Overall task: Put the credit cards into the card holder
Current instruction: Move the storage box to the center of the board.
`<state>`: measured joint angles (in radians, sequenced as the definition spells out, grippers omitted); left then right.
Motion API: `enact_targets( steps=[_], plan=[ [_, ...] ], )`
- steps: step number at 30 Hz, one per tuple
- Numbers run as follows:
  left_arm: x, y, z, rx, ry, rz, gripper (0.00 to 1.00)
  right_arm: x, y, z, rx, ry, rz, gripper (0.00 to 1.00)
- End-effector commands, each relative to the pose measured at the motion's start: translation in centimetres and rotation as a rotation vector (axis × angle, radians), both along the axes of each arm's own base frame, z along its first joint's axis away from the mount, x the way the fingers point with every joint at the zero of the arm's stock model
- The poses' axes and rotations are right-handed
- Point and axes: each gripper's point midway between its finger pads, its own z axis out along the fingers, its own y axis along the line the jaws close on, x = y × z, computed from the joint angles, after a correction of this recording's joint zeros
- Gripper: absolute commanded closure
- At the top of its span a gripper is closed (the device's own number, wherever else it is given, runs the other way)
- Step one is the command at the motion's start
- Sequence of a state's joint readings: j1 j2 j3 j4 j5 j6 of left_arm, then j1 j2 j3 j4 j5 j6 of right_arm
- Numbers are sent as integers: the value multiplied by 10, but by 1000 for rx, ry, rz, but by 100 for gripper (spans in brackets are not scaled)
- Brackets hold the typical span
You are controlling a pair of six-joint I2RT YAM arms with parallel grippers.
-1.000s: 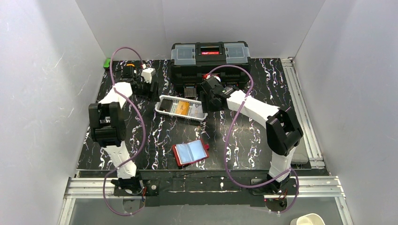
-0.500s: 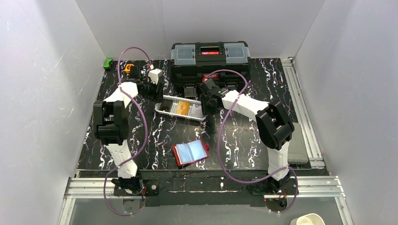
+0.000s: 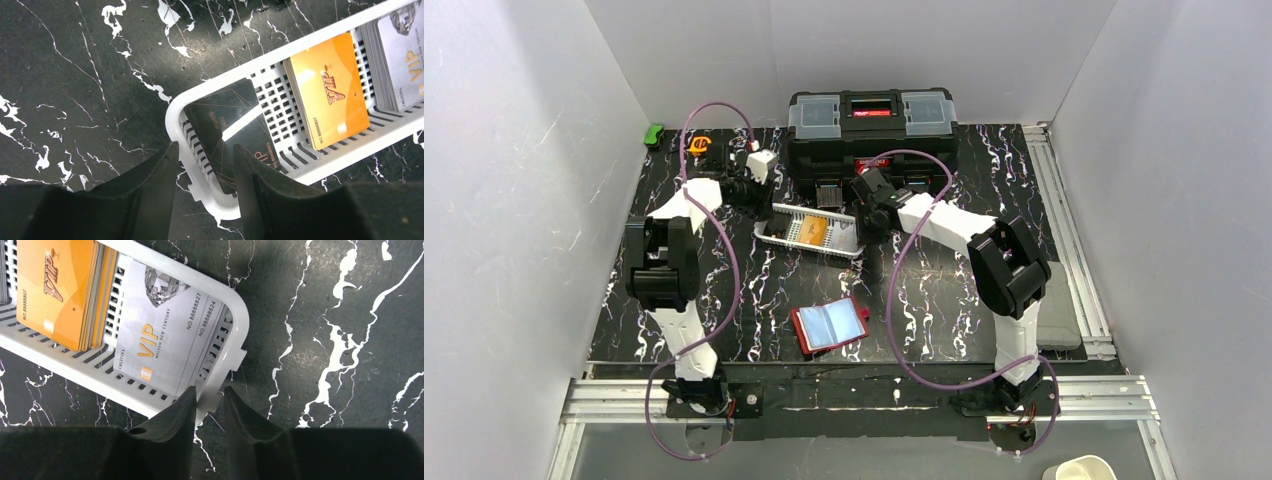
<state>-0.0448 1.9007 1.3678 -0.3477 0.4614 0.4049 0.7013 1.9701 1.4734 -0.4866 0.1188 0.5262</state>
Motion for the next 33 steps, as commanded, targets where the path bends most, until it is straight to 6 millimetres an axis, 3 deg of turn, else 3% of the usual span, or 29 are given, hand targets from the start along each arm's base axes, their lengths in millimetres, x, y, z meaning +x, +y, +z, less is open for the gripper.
enact_targets(
  steps=[1, 13, 24, 33],
  plan=[
    [-31, -12, 1, -7, 45, -81, 59, -2, -2, 4, 31, -8, -17, 68],
    [-71, -20, 5, -12, 77, -145, 62, -25, -28, -4, 19, 9, -48, 76],
    [-107, -41, 50, -156, 115, -169, 58, -40, -58, -13, -18, 12, -79, 80],
    [-126, -44, 57, -193, 129, -141, 57, -49, -81, -15, -47, 7, -64, 78]
  ],
)
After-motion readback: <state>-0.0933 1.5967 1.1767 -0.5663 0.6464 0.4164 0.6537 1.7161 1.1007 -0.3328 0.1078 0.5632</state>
